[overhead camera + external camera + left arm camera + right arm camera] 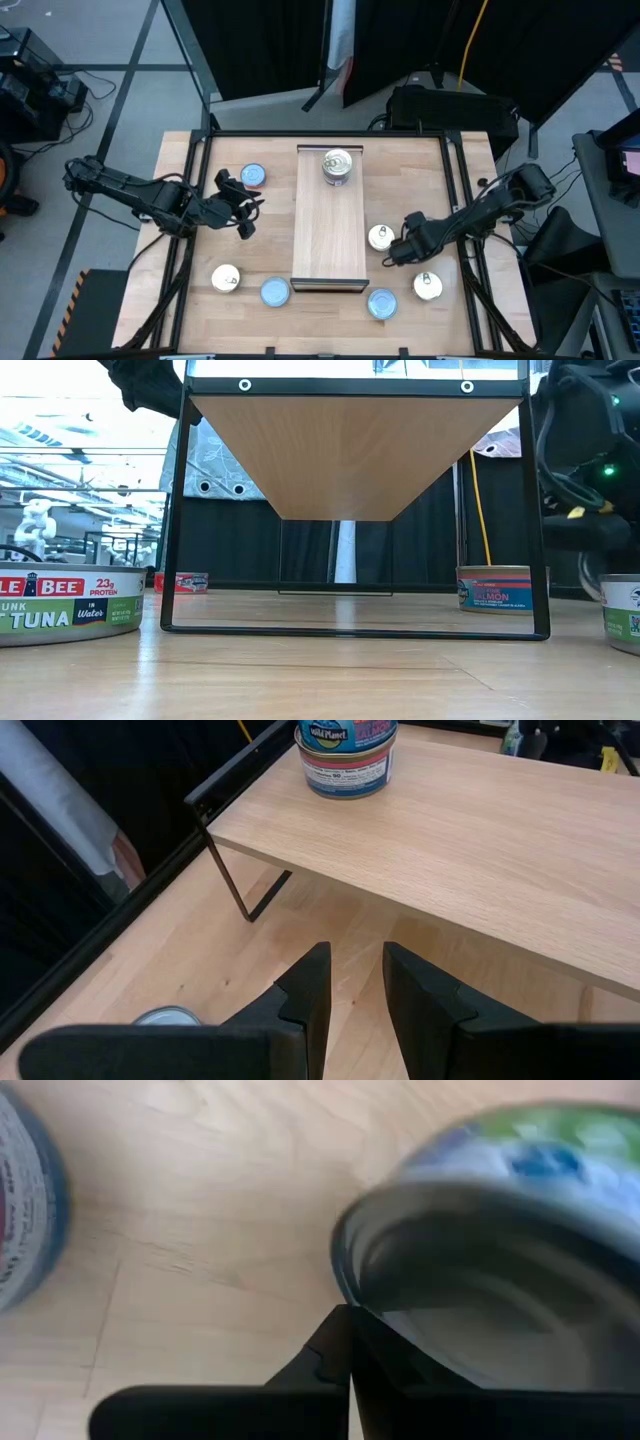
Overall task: Stack canned seafood by type on shelf
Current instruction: Put the green white tuna can on the shelf
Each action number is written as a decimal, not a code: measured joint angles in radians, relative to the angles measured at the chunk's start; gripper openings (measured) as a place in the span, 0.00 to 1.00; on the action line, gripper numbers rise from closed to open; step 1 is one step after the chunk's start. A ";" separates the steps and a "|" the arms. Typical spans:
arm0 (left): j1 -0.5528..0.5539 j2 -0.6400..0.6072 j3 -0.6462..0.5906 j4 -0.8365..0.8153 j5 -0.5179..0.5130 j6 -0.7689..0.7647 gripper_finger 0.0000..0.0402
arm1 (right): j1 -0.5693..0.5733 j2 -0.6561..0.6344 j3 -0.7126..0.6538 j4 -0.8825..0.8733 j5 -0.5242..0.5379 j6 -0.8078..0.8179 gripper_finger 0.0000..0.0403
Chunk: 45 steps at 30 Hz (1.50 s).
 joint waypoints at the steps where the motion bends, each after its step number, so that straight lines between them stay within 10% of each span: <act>1: 0.000 0.000 0.000 0.000 0.002 0.000 0.24 | 0.002 0.007 0.000 0.001 0.000 0.002 0.00; 13: 0.000 0.000 0.000 -0.001 0.008 -0.002 0.24 | 0.042 0.030 0.028 0.004 0.005 0.022 0.00; 23: 0.000 0.000 0.000 -0.001 0.011 -0.004 0.24 | 0.059 0.027 0.300 -0.342 0.000 0.011 0.05; 30: 0.000 0.000 0.000 0.000 0.035 -0.004 0.24 | 0.131 0.018 0.488 -0.551 -0.156 0.035 0.24; 45: -0.005 0.000 0.007 0.037 0.050 0.048 0.24 | 0.319 -0.104 0.283 -0.436 -0.237 0.348 0.79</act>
